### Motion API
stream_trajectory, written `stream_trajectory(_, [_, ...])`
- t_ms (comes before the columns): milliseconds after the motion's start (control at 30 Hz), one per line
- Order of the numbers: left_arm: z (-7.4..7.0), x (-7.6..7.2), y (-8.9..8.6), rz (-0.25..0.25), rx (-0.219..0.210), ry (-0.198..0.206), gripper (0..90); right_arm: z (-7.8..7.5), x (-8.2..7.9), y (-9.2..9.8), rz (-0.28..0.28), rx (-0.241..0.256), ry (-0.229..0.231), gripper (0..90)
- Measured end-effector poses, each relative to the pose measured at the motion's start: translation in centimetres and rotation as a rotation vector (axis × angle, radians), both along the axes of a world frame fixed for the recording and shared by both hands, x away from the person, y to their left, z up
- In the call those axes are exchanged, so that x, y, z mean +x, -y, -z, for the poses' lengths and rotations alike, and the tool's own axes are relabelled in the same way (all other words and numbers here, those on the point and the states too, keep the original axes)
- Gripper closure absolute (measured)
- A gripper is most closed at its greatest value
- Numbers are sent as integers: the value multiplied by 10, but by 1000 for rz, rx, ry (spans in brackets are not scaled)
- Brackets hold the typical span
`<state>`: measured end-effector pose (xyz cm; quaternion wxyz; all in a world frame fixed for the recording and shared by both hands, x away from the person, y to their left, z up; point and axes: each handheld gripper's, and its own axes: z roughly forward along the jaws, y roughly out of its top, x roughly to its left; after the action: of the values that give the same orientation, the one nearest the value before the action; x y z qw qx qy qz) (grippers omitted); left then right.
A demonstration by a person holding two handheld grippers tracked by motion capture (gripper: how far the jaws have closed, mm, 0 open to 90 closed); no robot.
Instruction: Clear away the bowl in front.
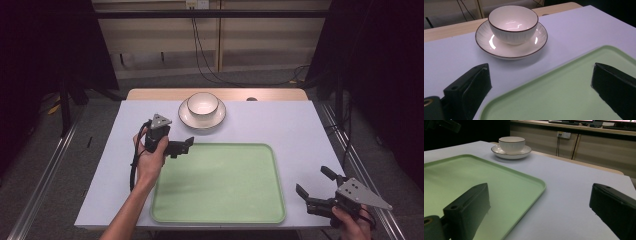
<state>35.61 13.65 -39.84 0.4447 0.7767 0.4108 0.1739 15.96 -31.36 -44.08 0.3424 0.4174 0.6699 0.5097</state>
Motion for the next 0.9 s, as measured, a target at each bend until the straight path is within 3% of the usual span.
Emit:
stream_trajectory(100, [0,7,3,10,19,-4,29,0,0,0,1,2,2,27])
stream_trajectory(400, [-9,25,9,12,19,11,40,0,1,0,0,4,2,27])
stream_trajectory(700, [-11,43,10,-1,19,-16,46,0,1,0,-3,4,2,27])
stream_trajectory(900, [-11,58,11,-23,41,-37,56,0,1,1,-4,2,-1,27])
